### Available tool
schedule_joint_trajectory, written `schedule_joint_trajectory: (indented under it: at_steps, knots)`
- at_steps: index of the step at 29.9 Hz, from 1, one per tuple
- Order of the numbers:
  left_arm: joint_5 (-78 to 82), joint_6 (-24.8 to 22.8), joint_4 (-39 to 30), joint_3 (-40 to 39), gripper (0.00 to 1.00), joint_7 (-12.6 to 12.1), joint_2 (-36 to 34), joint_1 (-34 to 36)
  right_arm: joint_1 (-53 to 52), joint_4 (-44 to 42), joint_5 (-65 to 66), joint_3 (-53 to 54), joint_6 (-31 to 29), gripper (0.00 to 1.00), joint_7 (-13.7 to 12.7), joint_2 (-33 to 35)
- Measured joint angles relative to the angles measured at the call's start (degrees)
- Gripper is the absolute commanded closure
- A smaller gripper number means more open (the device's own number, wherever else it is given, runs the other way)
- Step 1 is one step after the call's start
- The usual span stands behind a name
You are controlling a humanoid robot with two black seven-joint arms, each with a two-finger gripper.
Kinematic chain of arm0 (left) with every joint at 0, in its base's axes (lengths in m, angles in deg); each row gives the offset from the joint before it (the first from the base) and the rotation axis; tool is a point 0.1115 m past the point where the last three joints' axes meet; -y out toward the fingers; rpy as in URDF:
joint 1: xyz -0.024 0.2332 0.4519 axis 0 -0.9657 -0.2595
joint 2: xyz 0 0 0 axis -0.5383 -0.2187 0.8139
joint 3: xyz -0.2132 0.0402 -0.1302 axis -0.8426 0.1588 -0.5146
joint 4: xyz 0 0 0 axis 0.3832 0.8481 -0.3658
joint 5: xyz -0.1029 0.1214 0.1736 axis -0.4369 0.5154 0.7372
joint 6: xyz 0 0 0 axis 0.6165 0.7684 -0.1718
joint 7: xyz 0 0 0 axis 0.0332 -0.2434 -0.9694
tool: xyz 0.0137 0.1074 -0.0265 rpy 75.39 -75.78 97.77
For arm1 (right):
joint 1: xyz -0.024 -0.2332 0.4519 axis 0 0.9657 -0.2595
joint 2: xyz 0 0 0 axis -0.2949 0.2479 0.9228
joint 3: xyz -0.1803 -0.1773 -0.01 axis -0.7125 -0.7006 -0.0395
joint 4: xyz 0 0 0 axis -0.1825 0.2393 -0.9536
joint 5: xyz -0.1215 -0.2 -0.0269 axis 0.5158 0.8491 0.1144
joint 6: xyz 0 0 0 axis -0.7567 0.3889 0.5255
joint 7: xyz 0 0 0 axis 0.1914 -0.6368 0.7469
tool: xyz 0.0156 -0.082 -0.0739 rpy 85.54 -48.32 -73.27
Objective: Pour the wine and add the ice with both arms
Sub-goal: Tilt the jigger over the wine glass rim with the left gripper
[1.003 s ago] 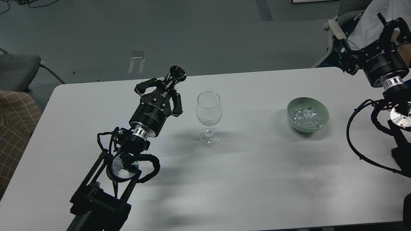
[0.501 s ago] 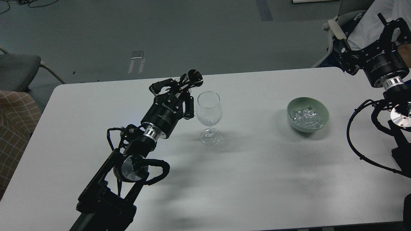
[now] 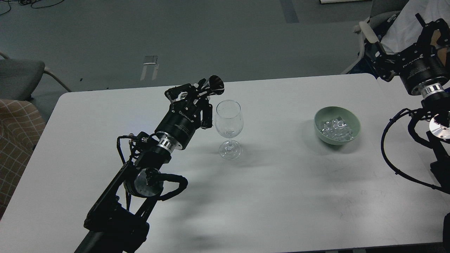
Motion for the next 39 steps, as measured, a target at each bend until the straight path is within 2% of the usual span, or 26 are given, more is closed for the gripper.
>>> schedule_joint_trajectory:
  at_steps: [9,39]
  knots:
    - [6.49,-0.25,0.70,0.34,1.00,-0.01,-0.53,0.60,0.08,0.00,0.00,0.41,-0.01,0.00,0.00,0.31]
    - [10.34,-0.38,0.86,0.54,1.00,0.23,-4.23,2.07,0.17,0.00,0.00,0.77,-0.26,0.00,0.27,0.43]
